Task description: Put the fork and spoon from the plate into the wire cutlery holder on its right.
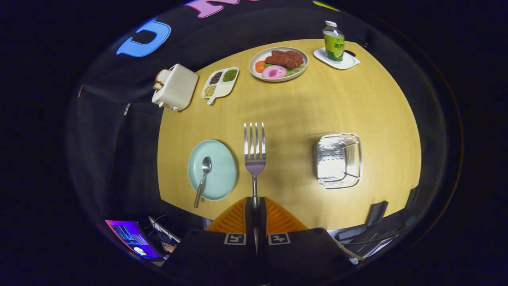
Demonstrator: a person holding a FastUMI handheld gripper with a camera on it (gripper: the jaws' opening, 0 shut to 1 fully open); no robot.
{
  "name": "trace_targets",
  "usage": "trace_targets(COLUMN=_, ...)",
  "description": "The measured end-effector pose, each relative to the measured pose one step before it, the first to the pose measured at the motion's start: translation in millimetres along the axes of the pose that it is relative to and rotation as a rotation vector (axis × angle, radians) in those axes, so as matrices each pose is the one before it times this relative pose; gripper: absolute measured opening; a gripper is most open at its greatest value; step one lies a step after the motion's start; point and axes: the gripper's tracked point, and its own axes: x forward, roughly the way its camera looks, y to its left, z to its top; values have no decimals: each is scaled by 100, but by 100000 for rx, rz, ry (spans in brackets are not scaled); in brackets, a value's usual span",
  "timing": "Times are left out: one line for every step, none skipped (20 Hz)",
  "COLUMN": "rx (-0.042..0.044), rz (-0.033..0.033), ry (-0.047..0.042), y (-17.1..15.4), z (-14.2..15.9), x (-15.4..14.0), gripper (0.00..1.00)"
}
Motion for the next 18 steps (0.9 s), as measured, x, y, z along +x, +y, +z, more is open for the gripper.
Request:
trace_targets(rx=40, rz=-2711, ry=1815, y=-1930, z=98, x=-558, gripper=5)
trace_targets(rx=-448, rz=-2671, ry=2578, y=-1804, z=-3, x=-363, gripper=5)
trace_targets(rx=-788, rz=-2203, ry=2279, y=-1373, z=92, x=-178, gripper=5)
trace_targets(rx=-1402, rz=-1921, ry=2817, y=-1136, z=8, x=50, gripper=5)
trace_targets(rx=-1743, rz=-1472, ry=3063, y=-1019, z=-243, x=-209, gripper=5)
trace_targets(rx=-1999, rz=-1121, ry=3870, y=-612, z=-381, x=166, gripper=5)
trace_targets(rx=-2361, rz=-1152, ry=4057, y=-450, z=-382, x=403, gripper=5)
trace_targets(rx=-2380, rz=-960, ry=3261, y=-219, z=-142, x=455, gripper=5)
trace_targets(rx=-2720, rz=-1051, ry=3610, y=-145, z=-74, x=551, gripper=6)
trace_targets(rx=-2826, rz=-1121, ry=3264, y=-125, z=-115, x=499, gripper=5)
trace_targets(rx=-2893, rz=-2019, ry=2663, y=-414, z=-61, x=430, gripper=5)
trace_targets(rx=-2711, rz=-2361, ry=3181, y=-508, z=-179, x=581, gripper=5)
trace_targets(rx=-2447, rz=-887, ry=3892, y=-138, z=-332, x=415, gripper=5)
trace_targets(rx=-1079, rz=-658, ry=3204, y=-82, z=-168, x=349, gripper=5)
trace_targets(rx=-347, rz=-128, ry=2656, y=-73, z=40, x=277, gripper=6)
trace_targets(rx=11, rz=60, ry=2386, y=-30, z=215, x=195, gripper=5)
trace_targets(rx=-184, rz=438, ry=1957, y=-22, z=312, x=270, gripper=6)
trace_targets(rx=156, rz=-6, ry=1270, y=-156, z=375, x=192, gripper=5)
